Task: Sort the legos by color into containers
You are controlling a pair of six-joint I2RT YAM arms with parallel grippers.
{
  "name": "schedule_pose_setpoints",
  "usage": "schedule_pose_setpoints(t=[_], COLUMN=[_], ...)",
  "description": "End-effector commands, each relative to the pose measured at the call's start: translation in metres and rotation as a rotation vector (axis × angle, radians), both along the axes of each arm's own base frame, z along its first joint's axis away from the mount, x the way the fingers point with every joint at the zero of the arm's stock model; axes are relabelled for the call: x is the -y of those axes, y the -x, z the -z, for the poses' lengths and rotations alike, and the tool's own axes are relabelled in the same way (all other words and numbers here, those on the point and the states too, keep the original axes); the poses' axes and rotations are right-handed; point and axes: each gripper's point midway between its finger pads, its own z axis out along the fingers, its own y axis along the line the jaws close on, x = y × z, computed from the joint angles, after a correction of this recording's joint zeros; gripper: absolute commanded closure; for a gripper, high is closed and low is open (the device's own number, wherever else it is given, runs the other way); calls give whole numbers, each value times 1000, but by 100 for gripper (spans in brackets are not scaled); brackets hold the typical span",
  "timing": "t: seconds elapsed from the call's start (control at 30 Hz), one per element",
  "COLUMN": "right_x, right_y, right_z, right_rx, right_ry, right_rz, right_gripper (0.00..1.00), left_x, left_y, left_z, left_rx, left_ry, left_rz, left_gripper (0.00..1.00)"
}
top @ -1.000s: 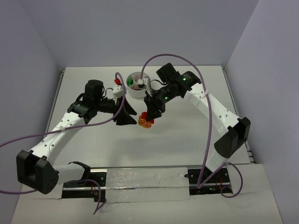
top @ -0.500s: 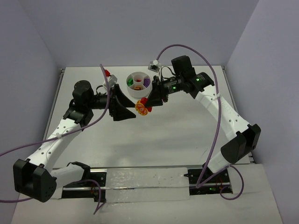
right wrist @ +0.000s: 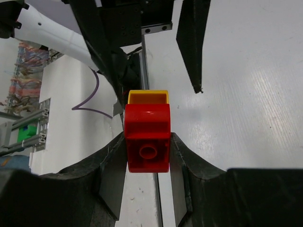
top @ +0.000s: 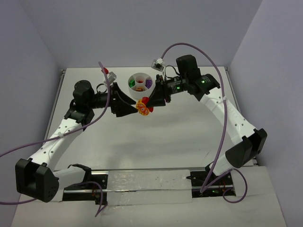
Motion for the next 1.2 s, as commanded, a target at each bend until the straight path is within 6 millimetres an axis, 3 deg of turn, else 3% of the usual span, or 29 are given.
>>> schedule_pose_setpoints(t=[0.0,0.13,0.33,0.67,0.83,0.97,1.0,1.1,1.17], right_x=[-1,-5,-9,-15,-17,-19,-19,-20,-20], right_y=[16,14,10,11,11,11,10,4,0], right_z=[-27,-29,-31,-37,-31,-27,-26,-26,-26], right_rx=[69,72,67,62,55,38,38,46,40], right_ry=[-84,-97,-112,-135,-126,-121,-120,-120,-121], right_rz=[-60,-66,-69,-94,-98,-105,-103,-91,-81], right_gripper=[100,100,100,100,100,100,100,100,100], left_x=[-1,2,5,8,8,8,8,8,6], left_y=[6,18,26,14,13,14,14,14,14], left_z=[-28,-42,-43,-39,-41,-46,-47,-49,-48], left_rx=[69,77,67,47,39,39,40,43,45], left_ry=[57,121,131,121,134,157,160,167,168], left_rz=[34,116,164,128,127,127,128,122,116], left_gripper=[18,20,28,42,59,63,68,95,100])
